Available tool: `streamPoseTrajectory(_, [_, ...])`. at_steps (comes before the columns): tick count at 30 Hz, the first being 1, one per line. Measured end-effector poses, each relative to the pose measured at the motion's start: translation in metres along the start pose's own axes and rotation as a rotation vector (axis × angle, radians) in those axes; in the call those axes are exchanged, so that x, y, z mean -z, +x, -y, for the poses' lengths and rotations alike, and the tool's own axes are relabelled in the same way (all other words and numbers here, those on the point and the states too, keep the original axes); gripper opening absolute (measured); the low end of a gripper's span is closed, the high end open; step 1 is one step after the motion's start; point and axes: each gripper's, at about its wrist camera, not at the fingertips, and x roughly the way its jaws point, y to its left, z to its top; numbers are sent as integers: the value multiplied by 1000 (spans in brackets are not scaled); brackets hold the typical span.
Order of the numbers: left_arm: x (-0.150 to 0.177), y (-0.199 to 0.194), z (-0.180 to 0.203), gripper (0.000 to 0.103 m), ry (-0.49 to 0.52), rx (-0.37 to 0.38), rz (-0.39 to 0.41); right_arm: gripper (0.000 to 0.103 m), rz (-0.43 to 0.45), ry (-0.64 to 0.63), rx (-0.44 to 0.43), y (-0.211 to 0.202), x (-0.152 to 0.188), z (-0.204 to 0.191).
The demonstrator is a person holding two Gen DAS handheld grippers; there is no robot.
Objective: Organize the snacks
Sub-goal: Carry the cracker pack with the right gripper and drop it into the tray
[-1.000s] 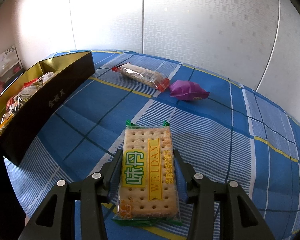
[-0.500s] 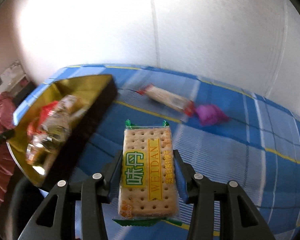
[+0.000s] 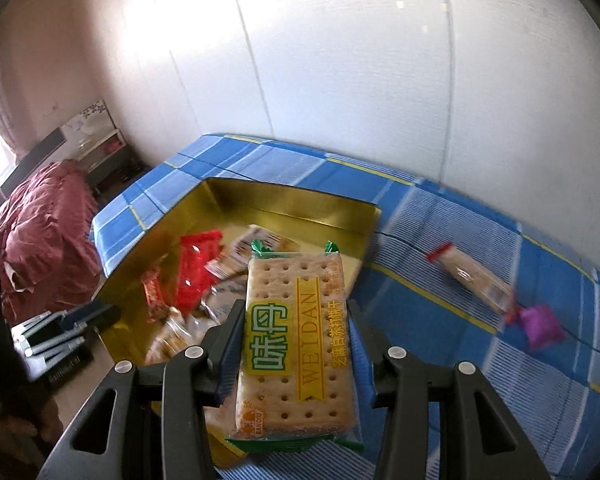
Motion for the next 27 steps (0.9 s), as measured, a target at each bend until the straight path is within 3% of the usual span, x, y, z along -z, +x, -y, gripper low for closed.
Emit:
streamPoseTrajectory(10, [1, 5, -8, 30, -12, -11, -8, 47, 3, 19, -22, 37, -26, -21])
streamPoseTrajectory(16, [2, 8, -11, 30, -20, -13, -17, 49, -97, 6, -15, 79, -22, -26])
streamPoseTrajectory(27, [5, 9, -1, 30, -1, -10, -22, 49, -28, -2, -12, 48, 1, -17])
